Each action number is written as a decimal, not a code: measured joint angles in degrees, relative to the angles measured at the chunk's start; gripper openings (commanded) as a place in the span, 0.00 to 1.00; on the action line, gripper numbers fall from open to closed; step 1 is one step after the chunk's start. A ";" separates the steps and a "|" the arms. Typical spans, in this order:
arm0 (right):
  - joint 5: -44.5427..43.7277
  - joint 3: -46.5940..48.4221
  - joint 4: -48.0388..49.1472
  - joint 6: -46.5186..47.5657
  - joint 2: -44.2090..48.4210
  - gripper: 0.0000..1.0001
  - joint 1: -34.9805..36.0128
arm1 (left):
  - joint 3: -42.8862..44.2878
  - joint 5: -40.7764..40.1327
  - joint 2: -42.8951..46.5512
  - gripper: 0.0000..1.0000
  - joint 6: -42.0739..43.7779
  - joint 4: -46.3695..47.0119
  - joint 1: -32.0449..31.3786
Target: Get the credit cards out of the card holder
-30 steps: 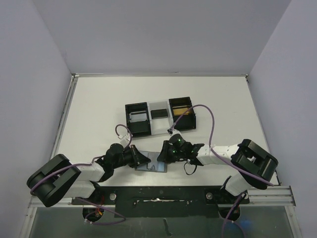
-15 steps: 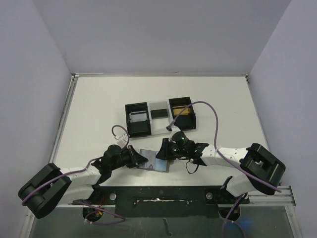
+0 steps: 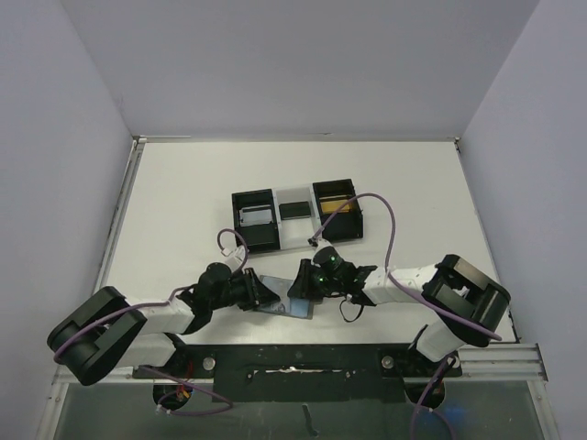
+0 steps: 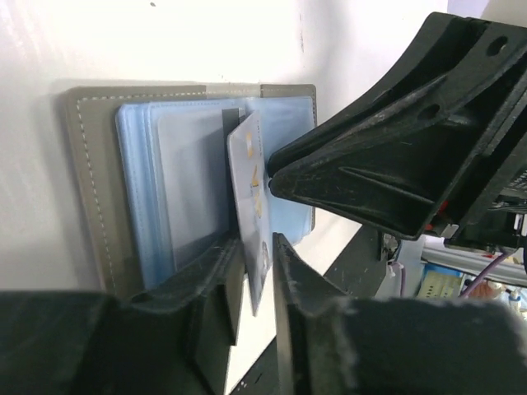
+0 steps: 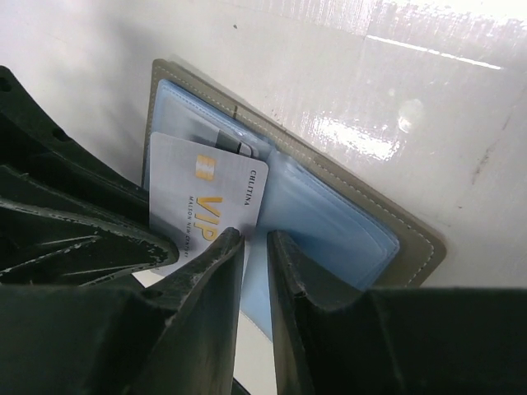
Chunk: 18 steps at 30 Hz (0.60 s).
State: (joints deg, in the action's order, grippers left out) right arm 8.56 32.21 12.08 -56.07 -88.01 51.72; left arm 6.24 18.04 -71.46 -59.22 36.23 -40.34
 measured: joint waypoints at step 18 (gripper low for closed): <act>-9.07 7.50 -15.32 7.72 5.35 0.26 1.40 | 2.45 -12.83 21.27 0.00 4.42 -22.34 0.09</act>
State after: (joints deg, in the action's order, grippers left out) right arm -0.51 39.70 -3.25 -48.36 -82.65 53.12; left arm 8.69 5.21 -50.19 -54.81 13.89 -40.25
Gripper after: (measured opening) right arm 0.254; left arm 0.015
